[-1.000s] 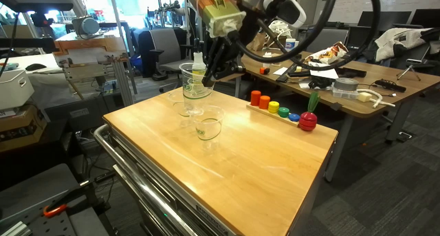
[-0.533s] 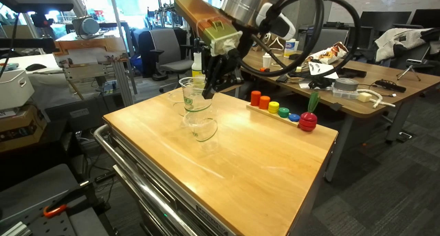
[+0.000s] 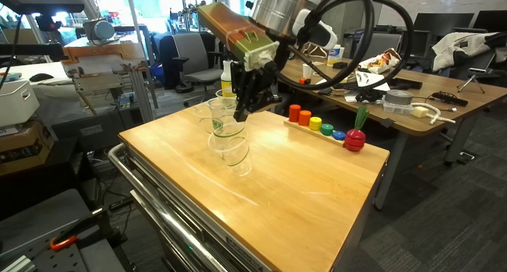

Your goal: Stack the cups

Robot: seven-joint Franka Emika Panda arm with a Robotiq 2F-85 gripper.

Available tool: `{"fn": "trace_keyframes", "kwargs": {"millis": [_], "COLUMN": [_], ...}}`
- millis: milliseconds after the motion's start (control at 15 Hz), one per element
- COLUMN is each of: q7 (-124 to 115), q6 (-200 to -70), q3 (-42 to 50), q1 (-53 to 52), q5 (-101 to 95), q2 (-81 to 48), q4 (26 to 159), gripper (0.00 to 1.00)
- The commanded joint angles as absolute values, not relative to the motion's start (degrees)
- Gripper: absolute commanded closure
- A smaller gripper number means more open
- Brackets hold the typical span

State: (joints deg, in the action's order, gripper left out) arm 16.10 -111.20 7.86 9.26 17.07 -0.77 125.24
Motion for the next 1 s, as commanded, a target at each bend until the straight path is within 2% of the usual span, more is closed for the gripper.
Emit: {"fn": "trace_keyframes", "kwargs": {"millis": [0, 67, 133, 467, 667, 933], "q7": [16.2, 16.2, 16.4, 16.7, 14.4, 6.7], "q6": [-115.2, -116.2, -116.6, -118.4, -120.1, -125.2], "q3": [7.8, 7.8, 7.9, 7.9, 7.8, 7.1], "q1": [8.8, 8.8, 8.8, 8.8, 8.7, 8.0], "q5": [17.0, 17.1, 17.4, 17.3, 14.1, 3.1], "q2": [0.8, 0.9, 1.0, 1.9, 1.8, 0.0], "q4": [126.4, 126.5, 126.5, 127.2, 127.8, 128.8], "gripper": [0.65, 0.64, 0.59, 0.19, 0.01, 0.00]}}
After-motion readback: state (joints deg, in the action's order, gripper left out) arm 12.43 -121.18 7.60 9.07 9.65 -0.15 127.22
